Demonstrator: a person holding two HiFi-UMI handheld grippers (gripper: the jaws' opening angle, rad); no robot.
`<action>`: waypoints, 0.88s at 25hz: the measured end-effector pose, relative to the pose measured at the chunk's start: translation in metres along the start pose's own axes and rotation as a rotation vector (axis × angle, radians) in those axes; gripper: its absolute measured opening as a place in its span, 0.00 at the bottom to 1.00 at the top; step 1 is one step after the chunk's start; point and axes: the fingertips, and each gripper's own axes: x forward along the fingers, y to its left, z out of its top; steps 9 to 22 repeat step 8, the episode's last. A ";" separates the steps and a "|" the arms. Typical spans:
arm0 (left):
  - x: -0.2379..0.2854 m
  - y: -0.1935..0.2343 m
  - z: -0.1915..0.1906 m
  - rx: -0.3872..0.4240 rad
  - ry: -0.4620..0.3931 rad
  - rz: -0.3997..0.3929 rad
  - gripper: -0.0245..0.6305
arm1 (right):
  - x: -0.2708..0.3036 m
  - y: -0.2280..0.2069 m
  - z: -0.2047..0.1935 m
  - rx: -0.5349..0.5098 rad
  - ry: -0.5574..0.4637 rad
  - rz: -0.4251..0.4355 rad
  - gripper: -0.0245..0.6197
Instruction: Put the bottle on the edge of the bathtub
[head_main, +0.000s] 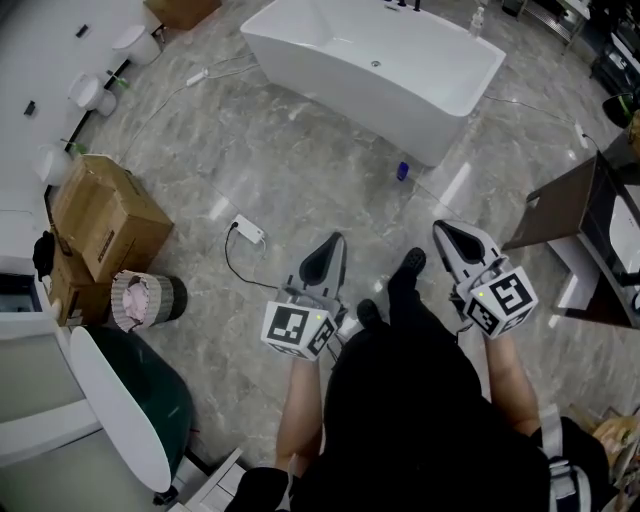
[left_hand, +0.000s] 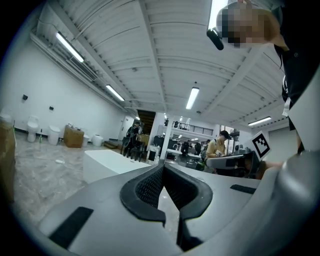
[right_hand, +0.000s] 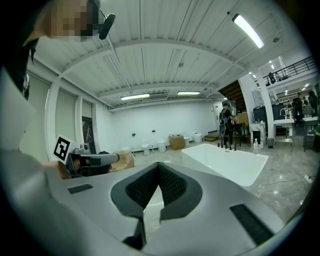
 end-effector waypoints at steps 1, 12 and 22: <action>0.000 0.001 0.000 0.000 0.001 0.002 0.05 | 0.002 0.001 0.000 0.000 0.001 0.003 0.06; -0.002 0.010 0.000 -0.007 0.000 0.015 0.05 | 0.009 0.007 0.003 -0.013 0.003 0.017 0.06; -0.002 0.010 0.000 -0.007 0.000 0.015 0.05 | 0.009 0.007 0.003 -0.013 0.003 0.017 0.06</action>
